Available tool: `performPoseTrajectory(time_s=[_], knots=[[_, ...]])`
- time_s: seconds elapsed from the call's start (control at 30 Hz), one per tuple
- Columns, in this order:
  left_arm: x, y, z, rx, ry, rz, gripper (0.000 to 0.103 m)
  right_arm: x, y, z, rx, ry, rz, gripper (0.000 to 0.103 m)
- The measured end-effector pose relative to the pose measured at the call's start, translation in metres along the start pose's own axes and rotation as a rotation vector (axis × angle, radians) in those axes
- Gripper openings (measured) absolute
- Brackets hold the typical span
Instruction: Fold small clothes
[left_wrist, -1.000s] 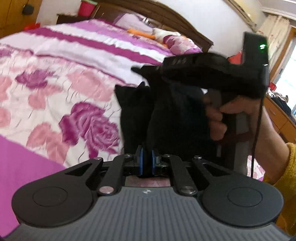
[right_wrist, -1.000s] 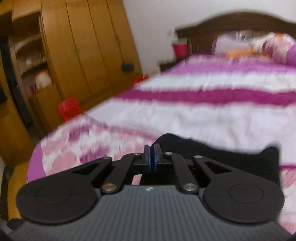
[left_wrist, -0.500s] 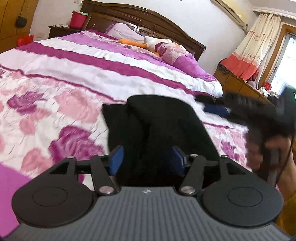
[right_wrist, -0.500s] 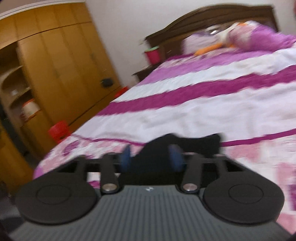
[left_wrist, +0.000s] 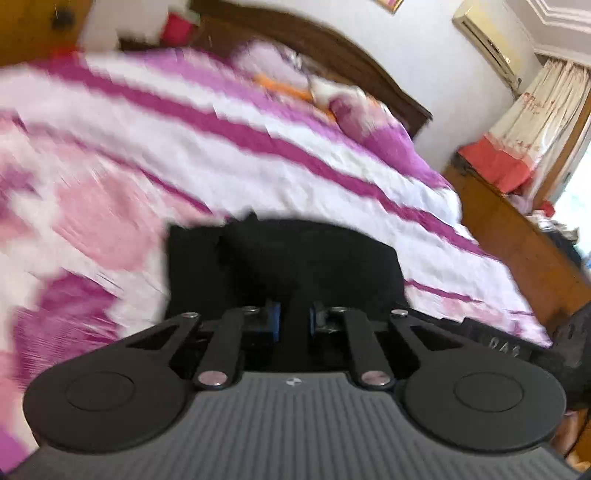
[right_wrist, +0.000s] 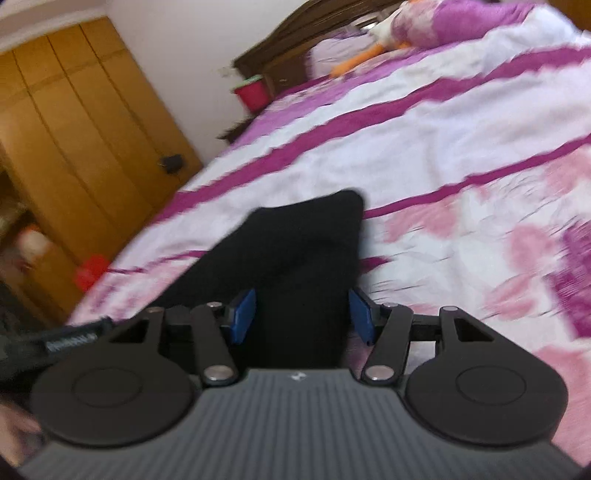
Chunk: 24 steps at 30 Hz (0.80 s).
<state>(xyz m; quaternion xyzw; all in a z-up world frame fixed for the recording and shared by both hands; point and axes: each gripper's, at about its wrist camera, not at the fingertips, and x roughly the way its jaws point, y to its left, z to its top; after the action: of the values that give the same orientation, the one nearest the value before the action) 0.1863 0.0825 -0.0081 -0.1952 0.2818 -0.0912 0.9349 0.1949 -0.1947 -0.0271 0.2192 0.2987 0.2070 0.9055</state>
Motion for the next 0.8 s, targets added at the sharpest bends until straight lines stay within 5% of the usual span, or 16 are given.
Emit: performPoseTrajectory(time_s=[0.1,0.23,0.37,0.57,0.8], knots=[[-0.023,0.000,-0.007,0.066,-0.066,0.106,0.015,0.000,0.020,-0.003,-0.046,0.001,0.056,0.058],[-0.005,0.022,-0.015,0.059,0.001,0.184,0.019,0.018,0.043,-0.012,-0.144,0.021,0.004,0.058],[-0.003,0.026,-0.013,0.037,0.008,0.214,0.051,0.023,0.056,-0.023,-0.269,0.009,-0.082,0.059],[-0.017,0.055,-0.008,-0.097,0.096,0.070,0.068,0.000,0.032,-0.014,-0.123,0.044,-0.073,0.067],[-0.004,0.072,-0.017,-0.150,0.224,-0.134,0.070,-0.004,-0.005,-0.030,0.085,0.108,0.035,0.075]])
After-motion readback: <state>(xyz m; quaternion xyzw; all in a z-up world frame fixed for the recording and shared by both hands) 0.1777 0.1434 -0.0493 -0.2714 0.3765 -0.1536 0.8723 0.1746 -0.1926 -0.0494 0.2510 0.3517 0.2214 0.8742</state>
